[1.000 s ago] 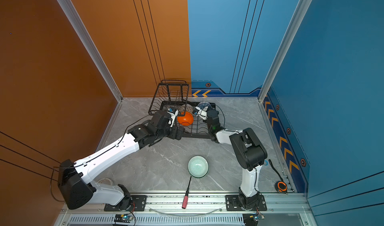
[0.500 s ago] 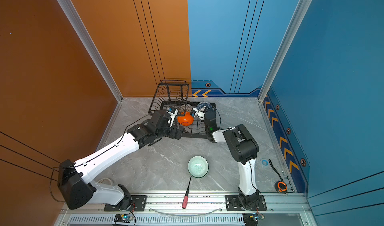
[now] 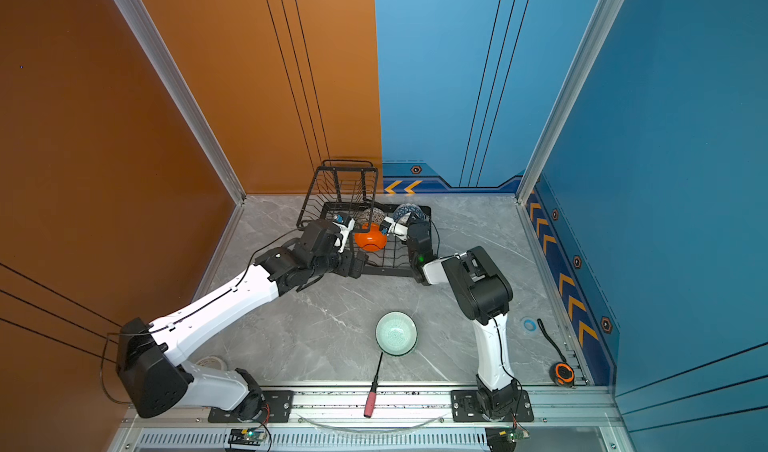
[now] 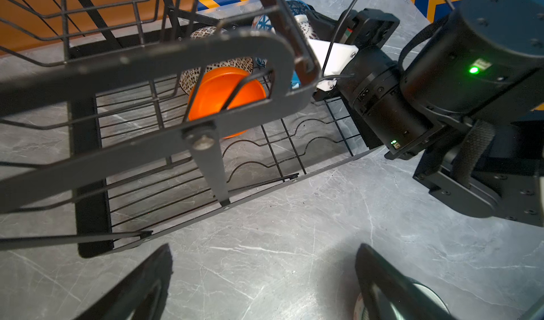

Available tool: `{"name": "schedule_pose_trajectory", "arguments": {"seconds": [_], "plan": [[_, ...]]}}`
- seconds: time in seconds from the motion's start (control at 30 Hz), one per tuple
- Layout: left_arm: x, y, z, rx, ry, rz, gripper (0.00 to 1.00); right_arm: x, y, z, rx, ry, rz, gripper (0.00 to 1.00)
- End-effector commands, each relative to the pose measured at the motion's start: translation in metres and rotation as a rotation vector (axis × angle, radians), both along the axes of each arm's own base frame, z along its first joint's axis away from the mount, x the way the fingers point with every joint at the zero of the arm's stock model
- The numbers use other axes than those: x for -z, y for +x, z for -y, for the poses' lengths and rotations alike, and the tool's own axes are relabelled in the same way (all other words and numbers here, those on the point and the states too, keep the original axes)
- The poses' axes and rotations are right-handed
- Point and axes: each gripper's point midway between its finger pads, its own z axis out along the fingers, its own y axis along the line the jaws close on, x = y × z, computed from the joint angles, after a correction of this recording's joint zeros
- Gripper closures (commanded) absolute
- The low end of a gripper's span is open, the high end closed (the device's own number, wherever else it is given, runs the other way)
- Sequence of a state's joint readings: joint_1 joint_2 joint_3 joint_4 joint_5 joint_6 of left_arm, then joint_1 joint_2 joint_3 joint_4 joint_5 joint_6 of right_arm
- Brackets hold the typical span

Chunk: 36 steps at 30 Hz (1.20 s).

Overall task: Load the bowls into the dish rack
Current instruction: 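Lower the white-and-maroon bowl on edge into the rack slots beside the blue bowl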

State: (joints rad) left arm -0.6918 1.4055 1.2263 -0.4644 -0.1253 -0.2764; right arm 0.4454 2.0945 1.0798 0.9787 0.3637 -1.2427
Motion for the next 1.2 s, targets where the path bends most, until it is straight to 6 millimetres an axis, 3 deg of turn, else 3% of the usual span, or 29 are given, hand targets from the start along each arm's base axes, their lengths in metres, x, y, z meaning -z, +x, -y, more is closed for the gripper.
{"name": "schedule_pose_trajectory", "arguments": {"seconds": [0.0,0.63,0.73,1.17], "plan": [[-0.005,0.003,0.001,0.011,-0.013,-0.002,0.02,-0.014,0.003,-0.006,-0.013,0.017,0.042,1.00],[-0.007,0.004,0.000,0.010,-0.037,0.001,0.02,0.006,-0.009,-0.005,-0.034,0.042,-0.129,1.00],[-0.008,0.004,0.000,0.011,-0.042,0.001,0.02,0.007,-0.009,-0.004,-0.031,0.046,-0.150,0.82],[-0.009,0.000,-0.002,0.010,-0.054,0.006,0.02,-0.006,-0.013,-0.004,-0.026,0.061,-0.167,0.56]]}}
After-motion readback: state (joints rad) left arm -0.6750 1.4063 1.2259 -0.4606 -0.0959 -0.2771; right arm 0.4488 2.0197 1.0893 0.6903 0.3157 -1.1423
